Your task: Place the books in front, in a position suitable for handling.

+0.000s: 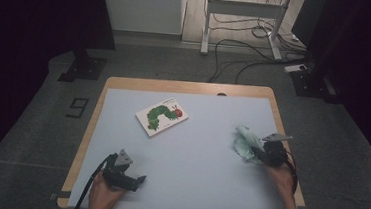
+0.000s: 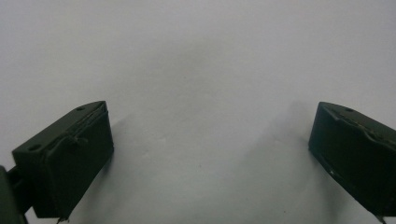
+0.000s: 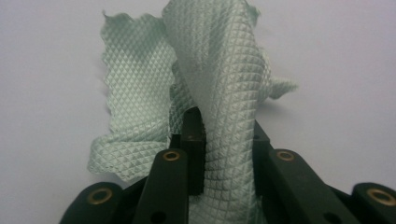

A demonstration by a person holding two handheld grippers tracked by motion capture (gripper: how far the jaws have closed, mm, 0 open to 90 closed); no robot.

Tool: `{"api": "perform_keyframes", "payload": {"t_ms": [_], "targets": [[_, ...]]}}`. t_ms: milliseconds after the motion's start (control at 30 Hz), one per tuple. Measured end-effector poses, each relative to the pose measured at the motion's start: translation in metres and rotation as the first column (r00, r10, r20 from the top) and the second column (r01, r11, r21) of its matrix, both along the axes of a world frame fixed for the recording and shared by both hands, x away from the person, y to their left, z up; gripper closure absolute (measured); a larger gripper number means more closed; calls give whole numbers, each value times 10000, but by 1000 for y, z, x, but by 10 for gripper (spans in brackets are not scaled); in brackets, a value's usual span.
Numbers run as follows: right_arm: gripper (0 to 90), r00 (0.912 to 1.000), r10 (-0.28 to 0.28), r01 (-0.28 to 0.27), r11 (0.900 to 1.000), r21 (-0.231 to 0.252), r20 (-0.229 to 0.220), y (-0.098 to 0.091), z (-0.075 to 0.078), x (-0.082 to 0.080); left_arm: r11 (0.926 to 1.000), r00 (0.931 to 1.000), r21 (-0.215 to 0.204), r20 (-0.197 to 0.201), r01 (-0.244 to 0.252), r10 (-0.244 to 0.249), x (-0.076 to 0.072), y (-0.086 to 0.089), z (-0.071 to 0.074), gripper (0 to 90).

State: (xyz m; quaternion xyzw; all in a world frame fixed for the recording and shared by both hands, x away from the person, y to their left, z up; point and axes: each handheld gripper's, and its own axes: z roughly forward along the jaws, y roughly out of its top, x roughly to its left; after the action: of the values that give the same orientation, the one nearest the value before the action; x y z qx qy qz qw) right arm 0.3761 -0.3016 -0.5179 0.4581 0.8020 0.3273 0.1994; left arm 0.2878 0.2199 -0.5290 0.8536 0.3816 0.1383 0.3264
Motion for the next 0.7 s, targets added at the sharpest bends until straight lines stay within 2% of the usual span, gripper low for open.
{"api": "perform_keyframes", "payload": {"t_ms": [33, 100, 233, 367, 400, 600, 700], "targets": [[722, 9999, -119, 119, 9995, 296, -23, -2, -3, -1, 10000, 10000, 0, -3, 2, -2, 0, 0, 0, 0], [695, 9999, -141, 144, 9992, 367, -75, -3, -2, -1, 10000, 10000, 6, 3, 8, -8, 0, 0, 0, 0], [505, 10000, -33, 33, 10000, 50, -6, -3, 7, -5, 10000, 10000, 10, 5, 8, -8, 0, 0, 0, 0], [329, 9996, -6, 5, 10000, 45, 289, -4, 22, -8, 10000, 10000, 15, 0, 20, -20, 0, 0, 0, 0], [271, 9985, -20, 25, 9999, -97, 544, -2, 30, -10, 10000, 10000, 18, 0, 17, -17, 0, 0, 0, 0], [183, 9961, 376, -384, 9992, 93, 804, 6, 43, -11, 10000, 10000, -19, -10, -62, 62, 1, -1, 0, 0], [148, 9931, 583, -614, 9977, 281, 1014, 14, 47, -10, 9997, 9999, -223, -140, -89, 86, 3, 1, 1, 0]]}}
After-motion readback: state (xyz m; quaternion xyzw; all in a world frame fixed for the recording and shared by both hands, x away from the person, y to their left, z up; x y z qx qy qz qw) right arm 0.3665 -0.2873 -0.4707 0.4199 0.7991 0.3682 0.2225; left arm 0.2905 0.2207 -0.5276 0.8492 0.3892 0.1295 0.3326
